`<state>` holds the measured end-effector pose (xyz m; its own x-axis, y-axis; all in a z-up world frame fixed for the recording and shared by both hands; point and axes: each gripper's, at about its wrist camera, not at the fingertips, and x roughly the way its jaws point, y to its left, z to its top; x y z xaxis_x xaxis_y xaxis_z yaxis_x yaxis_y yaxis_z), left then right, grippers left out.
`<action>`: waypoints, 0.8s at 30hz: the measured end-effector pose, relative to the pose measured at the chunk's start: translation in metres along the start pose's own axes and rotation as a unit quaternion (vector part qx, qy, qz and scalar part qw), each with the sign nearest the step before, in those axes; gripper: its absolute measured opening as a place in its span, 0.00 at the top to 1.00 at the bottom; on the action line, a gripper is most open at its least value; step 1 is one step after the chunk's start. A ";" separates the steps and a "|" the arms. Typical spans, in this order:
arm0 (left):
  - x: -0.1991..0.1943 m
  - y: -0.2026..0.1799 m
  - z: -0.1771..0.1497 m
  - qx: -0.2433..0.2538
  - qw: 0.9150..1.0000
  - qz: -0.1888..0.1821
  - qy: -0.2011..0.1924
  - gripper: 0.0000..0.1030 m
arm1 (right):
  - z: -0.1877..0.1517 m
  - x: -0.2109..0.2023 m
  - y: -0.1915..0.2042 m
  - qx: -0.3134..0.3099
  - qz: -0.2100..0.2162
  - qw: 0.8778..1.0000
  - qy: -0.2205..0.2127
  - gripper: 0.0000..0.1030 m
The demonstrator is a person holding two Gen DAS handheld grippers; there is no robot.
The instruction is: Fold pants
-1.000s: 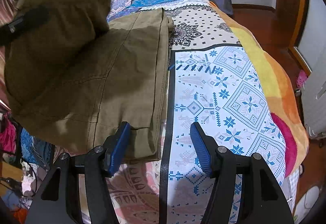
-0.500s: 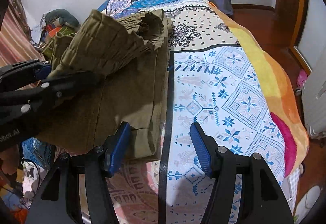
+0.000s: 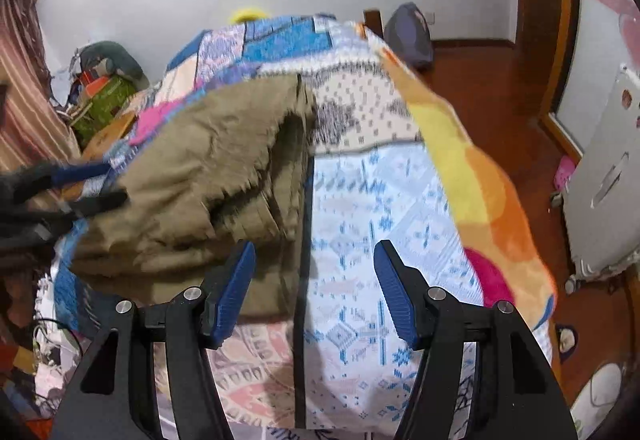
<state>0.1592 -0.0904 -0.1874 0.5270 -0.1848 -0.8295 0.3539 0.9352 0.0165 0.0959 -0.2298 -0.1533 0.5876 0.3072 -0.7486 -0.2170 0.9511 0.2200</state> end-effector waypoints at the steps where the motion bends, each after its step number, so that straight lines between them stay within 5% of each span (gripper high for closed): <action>1: 0.004 0.000 -0.005 0.000 1.000 0.001 0.007 0.42 | 0.003 0.000 0.002 0.000 0.002 1.000 -0.004 0.43; 7: 0.016 -0.007 -0.024 0.026 0.999 0.031 -0.006 0.34 | 0.018 0.009 0.023 -0.009 0.025 1.000 -0.014 0.43; 10: 0.013 0.003 -0.022 0.007 1.000 0.012 -0.004 0.34 | 0.016 0.024 0.034 -0.018 0.041 0.999 -0.004 0.42; 18: -0.009 0.046 -0.001 -0.022 0.999 0.018 -0.029 0.33 | -0.009 0.053 0.022 0.020 0.065 0.997 0.036 0.36; 24: 0.017 0.095 0.027 -0.058 0.998 0.024 -0.016 0.33 | -0.008 0.050 0.025 -0.003 0.060 0.998 0.032 0.35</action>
<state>0.2231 -0.0133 -0.1849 0.5659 -0.1461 -0.8114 0.2366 0.9716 -0.0100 0.1136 -0.1912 -0.1901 0.5056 0.4160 -0.7559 -0.2877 0.9072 0.3068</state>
